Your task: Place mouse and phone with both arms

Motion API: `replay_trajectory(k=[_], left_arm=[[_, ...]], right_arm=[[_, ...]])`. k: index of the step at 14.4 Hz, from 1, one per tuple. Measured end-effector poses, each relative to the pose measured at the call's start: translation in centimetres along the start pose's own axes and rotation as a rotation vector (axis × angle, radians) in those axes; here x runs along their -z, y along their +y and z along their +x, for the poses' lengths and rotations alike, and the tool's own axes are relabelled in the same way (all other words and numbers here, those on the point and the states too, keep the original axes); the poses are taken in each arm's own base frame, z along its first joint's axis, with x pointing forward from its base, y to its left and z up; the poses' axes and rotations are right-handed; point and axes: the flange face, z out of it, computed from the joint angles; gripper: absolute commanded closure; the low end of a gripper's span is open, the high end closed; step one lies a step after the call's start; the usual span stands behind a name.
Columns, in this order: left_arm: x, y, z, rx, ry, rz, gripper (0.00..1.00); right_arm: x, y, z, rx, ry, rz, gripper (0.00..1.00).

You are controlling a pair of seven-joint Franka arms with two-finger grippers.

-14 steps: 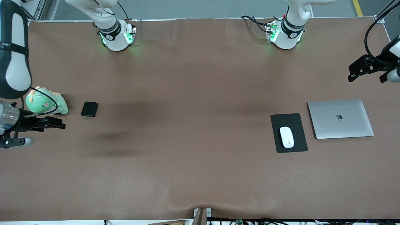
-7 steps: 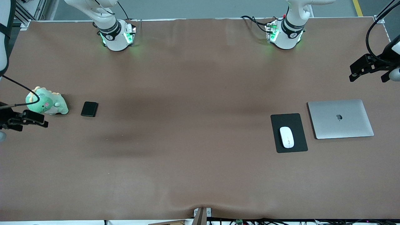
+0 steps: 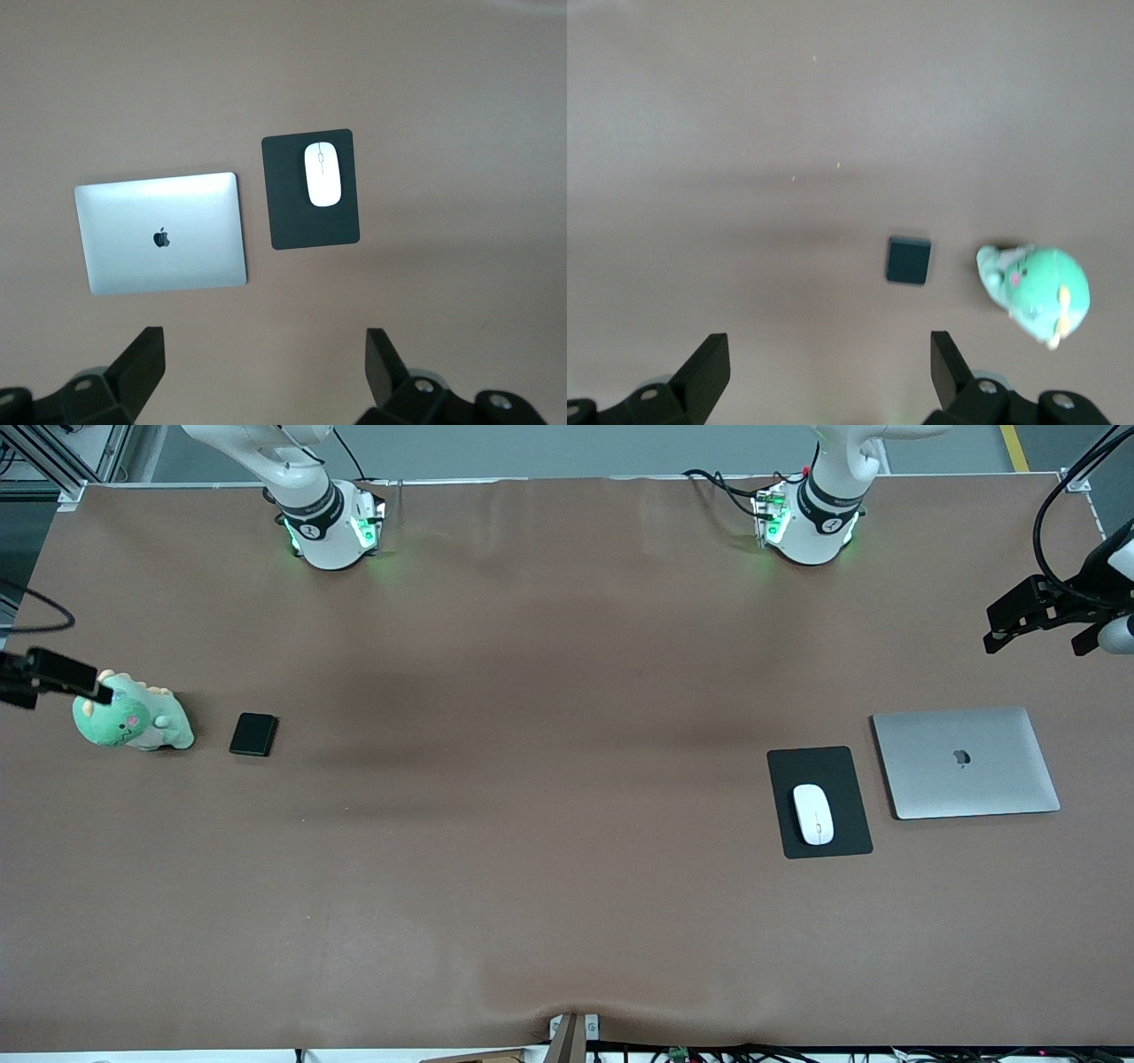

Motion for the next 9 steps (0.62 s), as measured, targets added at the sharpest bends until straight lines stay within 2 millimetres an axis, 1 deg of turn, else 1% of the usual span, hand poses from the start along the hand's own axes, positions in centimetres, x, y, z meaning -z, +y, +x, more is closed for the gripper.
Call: replay_trajectory(k=[2,4,9], left_arm=[[-0.2,0.0,-0.2,0.028,-0.020,0.001,0.00],[-0.2,-0.1,-0.3,0.033,-0.028,0.001,0.00],[-0.1,-0.3,-0.3,0.037,-0.025,0.001,0.00]], right_arm=[[1.1,-0.5,-1.6,-0.005,-0.021,0.003,0.00],[1.5,-0.6,-2.8,-0.006,-0.027,0.006,0.00],[1.0,-0.1,-6.4,-0.016,-0.055,0.013,0.00]])
